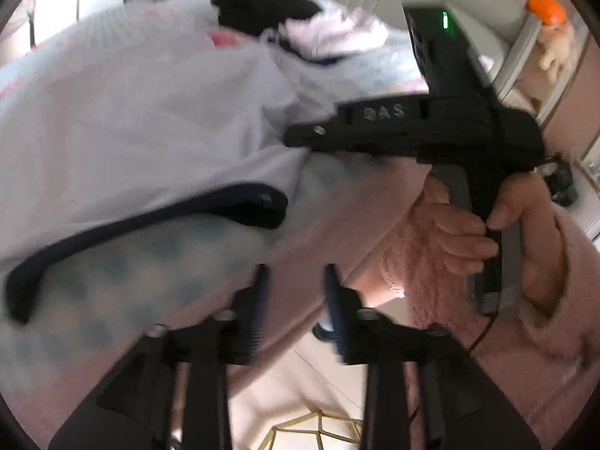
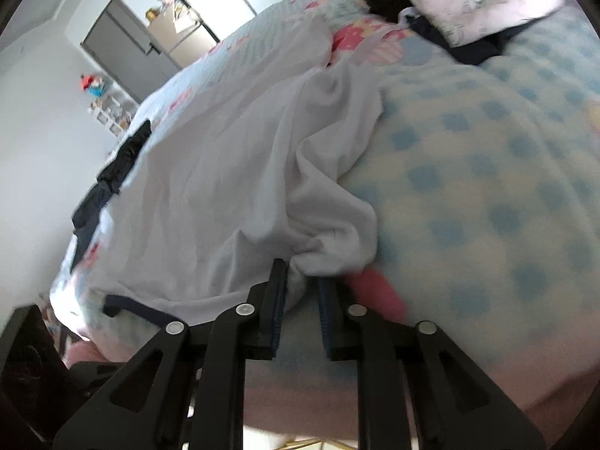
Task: Fold clothes
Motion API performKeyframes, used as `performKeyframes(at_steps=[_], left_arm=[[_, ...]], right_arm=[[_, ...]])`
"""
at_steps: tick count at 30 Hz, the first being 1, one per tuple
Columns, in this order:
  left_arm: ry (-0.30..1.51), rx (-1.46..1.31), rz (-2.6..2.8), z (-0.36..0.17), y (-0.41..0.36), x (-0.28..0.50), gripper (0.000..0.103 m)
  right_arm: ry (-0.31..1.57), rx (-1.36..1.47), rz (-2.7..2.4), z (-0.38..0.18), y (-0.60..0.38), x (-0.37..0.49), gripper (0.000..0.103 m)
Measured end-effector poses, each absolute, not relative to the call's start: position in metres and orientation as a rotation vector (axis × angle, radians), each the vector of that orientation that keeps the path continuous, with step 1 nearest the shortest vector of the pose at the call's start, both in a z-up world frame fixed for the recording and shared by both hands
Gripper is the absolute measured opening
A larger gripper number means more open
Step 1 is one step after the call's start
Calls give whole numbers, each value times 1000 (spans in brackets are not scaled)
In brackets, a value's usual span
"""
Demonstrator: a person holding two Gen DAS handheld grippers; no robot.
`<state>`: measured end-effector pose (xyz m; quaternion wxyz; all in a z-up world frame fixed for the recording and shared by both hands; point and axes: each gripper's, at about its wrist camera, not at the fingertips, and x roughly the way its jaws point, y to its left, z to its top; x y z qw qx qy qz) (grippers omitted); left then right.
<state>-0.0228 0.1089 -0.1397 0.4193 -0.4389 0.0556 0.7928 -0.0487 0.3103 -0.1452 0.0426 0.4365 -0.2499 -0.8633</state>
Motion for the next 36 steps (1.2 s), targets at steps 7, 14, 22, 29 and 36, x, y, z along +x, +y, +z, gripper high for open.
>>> performKeyframes(at_steps=[7, 14, 22, 29, 36], left_arm=[[-381, -1199, 2234, -132, -5, -67, 44], [-856, -1247, 2134, -159, -68, -90, 42], [-783, -1342, 2203, -169, -62, -99, 23], [-828, -1352, 2154, -168, -65, -95, 13], [-931, -1365, 2090, -174, -61, -117, 17]], right_arm=[[-780, 1363, -2506, -131, 273, -29, 30], [-942, 1443, -2378, -158, 257, -46, 35], [-722, 1471, -2599, -150, 251, -36, 16], [-710, 1431, -2578, -147, 249, -28, 28], [-832, 1402, -2446, -161, 248, -39, 43]])
